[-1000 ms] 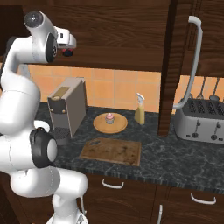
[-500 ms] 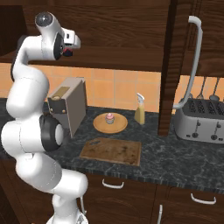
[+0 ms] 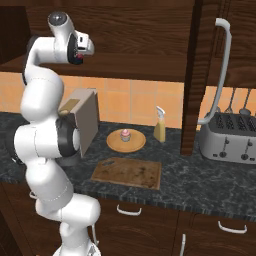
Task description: From the different types of pastries on the counter, select a croissant and place it on the cutting board. Then retrieve a jar of jam from the cabinet and place it alongside the croissant on the cutting board.
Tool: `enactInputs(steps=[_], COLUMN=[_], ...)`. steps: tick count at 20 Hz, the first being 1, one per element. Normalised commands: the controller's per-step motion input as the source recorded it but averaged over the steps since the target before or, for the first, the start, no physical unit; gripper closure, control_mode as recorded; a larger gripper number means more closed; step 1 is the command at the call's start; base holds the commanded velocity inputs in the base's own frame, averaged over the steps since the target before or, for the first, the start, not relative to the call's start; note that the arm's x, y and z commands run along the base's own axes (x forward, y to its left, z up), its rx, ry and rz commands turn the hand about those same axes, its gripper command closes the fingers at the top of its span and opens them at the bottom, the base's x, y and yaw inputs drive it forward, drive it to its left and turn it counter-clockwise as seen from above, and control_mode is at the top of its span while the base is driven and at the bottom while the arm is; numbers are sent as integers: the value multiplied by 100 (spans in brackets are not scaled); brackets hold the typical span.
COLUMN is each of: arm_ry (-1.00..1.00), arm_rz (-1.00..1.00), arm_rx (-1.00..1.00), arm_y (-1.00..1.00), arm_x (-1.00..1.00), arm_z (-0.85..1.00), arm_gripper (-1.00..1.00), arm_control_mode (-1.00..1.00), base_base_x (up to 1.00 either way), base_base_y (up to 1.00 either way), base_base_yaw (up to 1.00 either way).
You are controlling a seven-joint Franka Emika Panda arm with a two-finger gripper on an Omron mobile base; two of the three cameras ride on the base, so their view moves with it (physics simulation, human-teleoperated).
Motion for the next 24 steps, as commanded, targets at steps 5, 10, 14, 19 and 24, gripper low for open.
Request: enactInputs(steps=[5,10,14,19,24], arm_ry=[0,0,0,0,0], arm_rz=[0,0,0,0,0], arm_rx=[0,0,0,0,0], arm_y=[12,8,0,1,20], arm_x=[8,1,26,22,6], arm_z=[-9,-26,-28,-15,-23], arm_gripper=[-100,-100,-100,-100,100], arm_control_mode=[-100,-100,-100,-100,-100], base_base_x=[0,0,0,0,0], base_base_y=[0,0,0,0,0], base_base_yaw=[0,0,0,0,0])
